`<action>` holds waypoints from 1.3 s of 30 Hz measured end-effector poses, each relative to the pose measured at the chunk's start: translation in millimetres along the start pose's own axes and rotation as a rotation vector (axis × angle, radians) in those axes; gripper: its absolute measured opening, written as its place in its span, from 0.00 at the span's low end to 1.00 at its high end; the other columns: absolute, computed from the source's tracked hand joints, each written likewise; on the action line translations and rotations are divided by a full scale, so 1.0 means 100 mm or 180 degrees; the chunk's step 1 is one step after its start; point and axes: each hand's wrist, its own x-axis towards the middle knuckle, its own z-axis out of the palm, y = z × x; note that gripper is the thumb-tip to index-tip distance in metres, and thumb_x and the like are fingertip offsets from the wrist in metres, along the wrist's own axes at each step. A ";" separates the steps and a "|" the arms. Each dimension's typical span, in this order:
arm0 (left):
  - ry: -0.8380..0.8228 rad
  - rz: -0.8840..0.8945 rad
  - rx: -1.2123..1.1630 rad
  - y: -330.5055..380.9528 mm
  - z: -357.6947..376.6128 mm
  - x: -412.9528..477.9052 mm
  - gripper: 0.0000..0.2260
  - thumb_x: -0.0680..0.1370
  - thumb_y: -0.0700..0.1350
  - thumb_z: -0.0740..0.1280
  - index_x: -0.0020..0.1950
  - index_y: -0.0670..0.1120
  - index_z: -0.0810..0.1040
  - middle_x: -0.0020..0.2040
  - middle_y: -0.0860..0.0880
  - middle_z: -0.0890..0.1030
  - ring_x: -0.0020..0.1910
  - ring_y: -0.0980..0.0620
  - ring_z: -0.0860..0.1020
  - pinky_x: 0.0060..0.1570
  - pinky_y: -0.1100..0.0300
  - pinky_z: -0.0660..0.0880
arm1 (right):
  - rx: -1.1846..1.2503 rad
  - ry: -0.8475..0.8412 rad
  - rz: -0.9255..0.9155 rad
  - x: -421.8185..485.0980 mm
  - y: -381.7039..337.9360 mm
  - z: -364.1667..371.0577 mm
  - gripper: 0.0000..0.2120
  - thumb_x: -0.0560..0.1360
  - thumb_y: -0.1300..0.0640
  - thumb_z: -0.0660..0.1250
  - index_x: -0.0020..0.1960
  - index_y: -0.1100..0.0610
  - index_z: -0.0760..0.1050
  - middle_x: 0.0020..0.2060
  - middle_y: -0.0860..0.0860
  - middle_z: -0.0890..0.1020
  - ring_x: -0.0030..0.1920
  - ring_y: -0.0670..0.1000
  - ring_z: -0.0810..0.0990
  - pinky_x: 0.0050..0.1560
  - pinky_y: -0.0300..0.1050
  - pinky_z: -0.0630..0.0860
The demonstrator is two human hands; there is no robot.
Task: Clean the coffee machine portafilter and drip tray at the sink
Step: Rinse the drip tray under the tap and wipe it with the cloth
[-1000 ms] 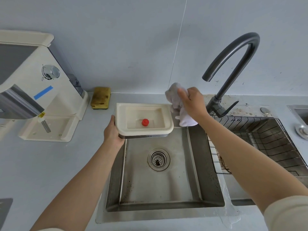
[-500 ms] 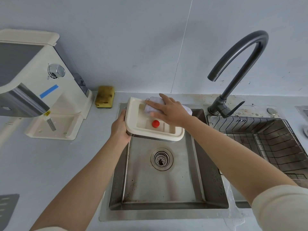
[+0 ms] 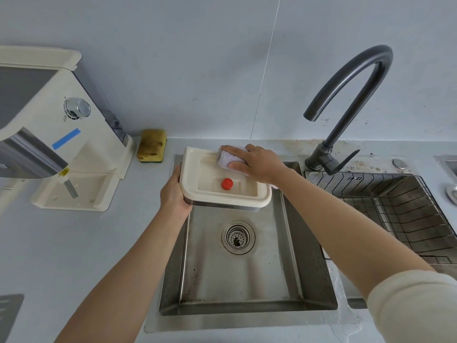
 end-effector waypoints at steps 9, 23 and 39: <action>0.0100 0.0063 -0.0129 0.02 -0.02 0.02 0.07 0.78 0.50 0.64 0.44 0.48 0.77 0.37 0.49 0.82 0.39 0.48 0.81 0.39 0.51 0.79 | 0.1062 0.0093 0.0755 0.00 0.15 0.10 0.22 0.79 0.45 0.53 0.72 0.43 0.58 0.60 0.56 0.69 0.62 0.57 0.68 0.58 0.47 0.67; 0.0295 0.0095 -0.0450 0.08 0.00 0.08 0.07 0.78 0.48 0.63 0.43 0.48 0.76 0.30 0.52 0.83 0.37 0.50 0.81 0.28 0.57 0.78 | 0.2250 0.0413 0.1204 -0.12 0.07 0.33 0.20 0.79 0.48 0.55 0.68 0.53 0.67 0.54 0.61 0.76 0.51 0.55 0.74 0.48 0.41 0.65; 0.0275 0.0096 -0.0973 -0.06 0.32 0.00 0.15 0.81 0.47 0.53 0.60 0.45 0.76 0.58 0.43 0.79 0.58 0.40 0.77 0.60 0.41 0.72 | 0.3441 0.1711 0.1213 -0.21 -0.59 0.43 0.23 0.75 0.43 0.53 0.65 0.53 0.68 0.65 0.54 0.66 0.62 0.51 0.67 0.60 0.42 0.67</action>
